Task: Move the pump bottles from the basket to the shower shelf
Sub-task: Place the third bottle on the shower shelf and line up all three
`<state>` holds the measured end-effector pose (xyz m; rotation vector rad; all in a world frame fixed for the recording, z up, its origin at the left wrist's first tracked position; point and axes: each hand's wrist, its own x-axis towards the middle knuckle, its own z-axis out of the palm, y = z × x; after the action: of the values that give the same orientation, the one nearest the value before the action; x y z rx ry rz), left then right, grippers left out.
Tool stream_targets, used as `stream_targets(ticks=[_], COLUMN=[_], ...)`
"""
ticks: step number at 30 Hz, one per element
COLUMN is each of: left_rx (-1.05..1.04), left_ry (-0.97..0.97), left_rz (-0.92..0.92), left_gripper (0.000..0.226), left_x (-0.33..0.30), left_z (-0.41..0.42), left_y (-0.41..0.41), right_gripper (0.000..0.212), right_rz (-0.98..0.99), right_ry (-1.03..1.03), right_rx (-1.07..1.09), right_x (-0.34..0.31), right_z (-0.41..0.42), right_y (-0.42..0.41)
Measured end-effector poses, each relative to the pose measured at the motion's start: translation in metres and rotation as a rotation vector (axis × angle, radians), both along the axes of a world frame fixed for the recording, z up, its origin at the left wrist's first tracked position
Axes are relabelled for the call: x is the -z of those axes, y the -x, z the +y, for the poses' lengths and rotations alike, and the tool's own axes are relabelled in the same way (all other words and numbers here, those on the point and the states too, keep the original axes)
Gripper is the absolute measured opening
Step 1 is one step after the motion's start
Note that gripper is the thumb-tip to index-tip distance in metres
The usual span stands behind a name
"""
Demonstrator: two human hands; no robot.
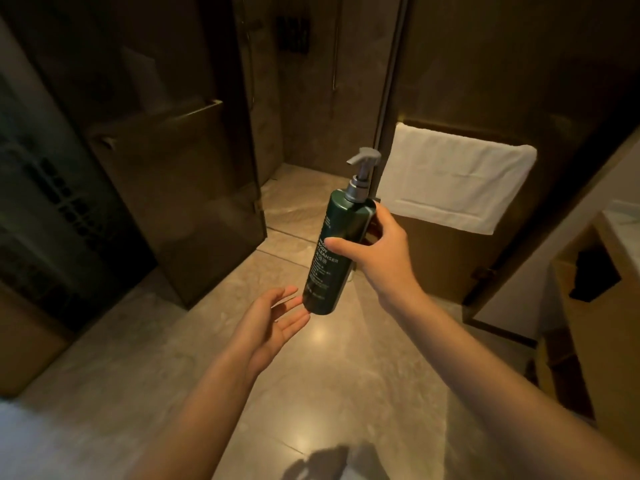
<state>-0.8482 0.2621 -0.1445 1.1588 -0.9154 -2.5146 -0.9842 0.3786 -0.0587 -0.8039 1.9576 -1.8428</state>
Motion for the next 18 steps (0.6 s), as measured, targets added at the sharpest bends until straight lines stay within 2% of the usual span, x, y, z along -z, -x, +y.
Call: stream_targets(ticks=[7, 14, 18], left_rx=[-0.016, -0.058, -0.112], left_ry=[0.007, 0.048, 0.019], left_rz=[-0.046, -0.049, -0.072], left_gripper=[0.027, 0.026, 0.028], left_x=[0.011, -0.02, -0.016], left_z=[-0.075, -0.16, -0.201], left_y=[0.112, 0.242, 0.289], right_gripper=[0.064, 0.063, 0.062], right_rz=[-0.014, 0.018, 0.01], right_ry=[0.007, 0.007, -0.011], right_rx=[-0.015, -0.046, -0.07], right_x=[0.022, -0.005, 0.005], right_z=[-0.082, -0.174, -0.222], right_y=[0.115, 0.249, 0.298])
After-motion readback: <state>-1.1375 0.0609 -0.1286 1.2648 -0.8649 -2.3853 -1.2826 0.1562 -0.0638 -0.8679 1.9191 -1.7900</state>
